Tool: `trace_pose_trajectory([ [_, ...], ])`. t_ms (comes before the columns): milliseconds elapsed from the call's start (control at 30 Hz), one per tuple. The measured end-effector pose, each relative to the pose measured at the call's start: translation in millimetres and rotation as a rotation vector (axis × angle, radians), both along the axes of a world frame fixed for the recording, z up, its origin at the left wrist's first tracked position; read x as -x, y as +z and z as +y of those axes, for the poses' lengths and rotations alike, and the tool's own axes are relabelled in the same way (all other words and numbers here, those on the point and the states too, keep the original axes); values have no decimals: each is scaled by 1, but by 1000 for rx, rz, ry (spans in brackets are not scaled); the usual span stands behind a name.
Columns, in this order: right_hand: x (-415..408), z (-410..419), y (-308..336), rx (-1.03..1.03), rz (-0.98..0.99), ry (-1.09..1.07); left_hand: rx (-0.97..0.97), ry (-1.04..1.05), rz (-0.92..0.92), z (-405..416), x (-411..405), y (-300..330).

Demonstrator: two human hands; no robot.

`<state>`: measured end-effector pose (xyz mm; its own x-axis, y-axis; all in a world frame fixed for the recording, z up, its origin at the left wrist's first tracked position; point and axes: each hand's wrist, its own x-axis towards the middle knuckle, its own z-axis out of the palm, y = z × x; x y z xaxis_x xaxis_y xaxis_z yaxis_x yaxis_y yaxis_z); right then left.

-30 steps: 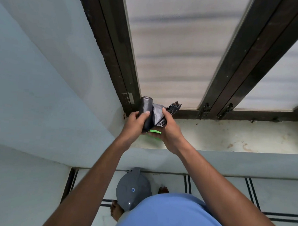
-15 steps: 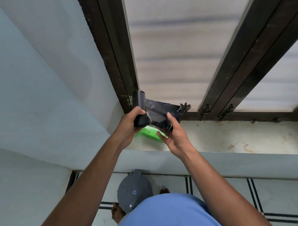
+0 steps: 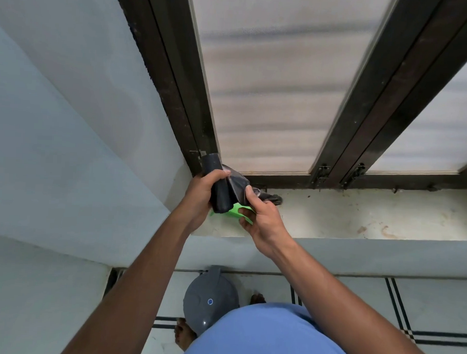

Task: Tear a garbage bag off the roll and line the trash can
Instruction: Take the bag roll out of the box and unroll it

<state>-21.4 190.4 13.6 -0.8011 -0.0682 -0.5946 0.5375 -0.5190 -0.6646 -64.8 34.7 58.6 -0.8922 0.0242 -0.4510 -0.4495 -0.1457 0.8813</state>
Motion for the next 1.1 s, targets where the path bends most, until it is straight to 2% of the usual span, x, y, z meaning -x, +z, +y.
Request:
trace_pose_trajectory([
  [133, 1, 5, -9, -25, -90, -215, 3, 15, -37, -2, 0, 0],
  [233, -4, 7, -12, -26, -135, -219, -10, 60, -111, -1, -2, 3],
  [300, -12, 6, -7, -6, -223, -58, -39, 118, -138, 0, -1, 3],
  [400, -26, 7, 20, -43, -325, 408, 11, 87, -104, 0, -3, 1],
  [467, -28, 9, 39, -258, -182, 610, 91, -3, -26, -2, -6, 0],
  [500, -26, 8, 45, -413, -32, 593, 107, -32, 11, -4, -7, -1],
  [567, -17, 10, 52, -669, 285, 365, 96, -63, 38, -7, -10, 2],
  [633, 2, 13, 57, -784, 470, 164, 78, -93, 26, -8, -13, 9],
  [700, 27, 18, 59, -822, 580, 166, 95, -127, 9, -7, -16, 16],
  [867, 78, 33, 50, -684, 580, 621, 49, -115, -34, -2, -20, 29],
  [1033, 90, 57, 49, -729, 662, 713, 85, -97, 56, -11, -20, 34],
  [1100, 93, 62, 50, -780, 689, 736, 97, -62, 15, -12, -20, 35],
])
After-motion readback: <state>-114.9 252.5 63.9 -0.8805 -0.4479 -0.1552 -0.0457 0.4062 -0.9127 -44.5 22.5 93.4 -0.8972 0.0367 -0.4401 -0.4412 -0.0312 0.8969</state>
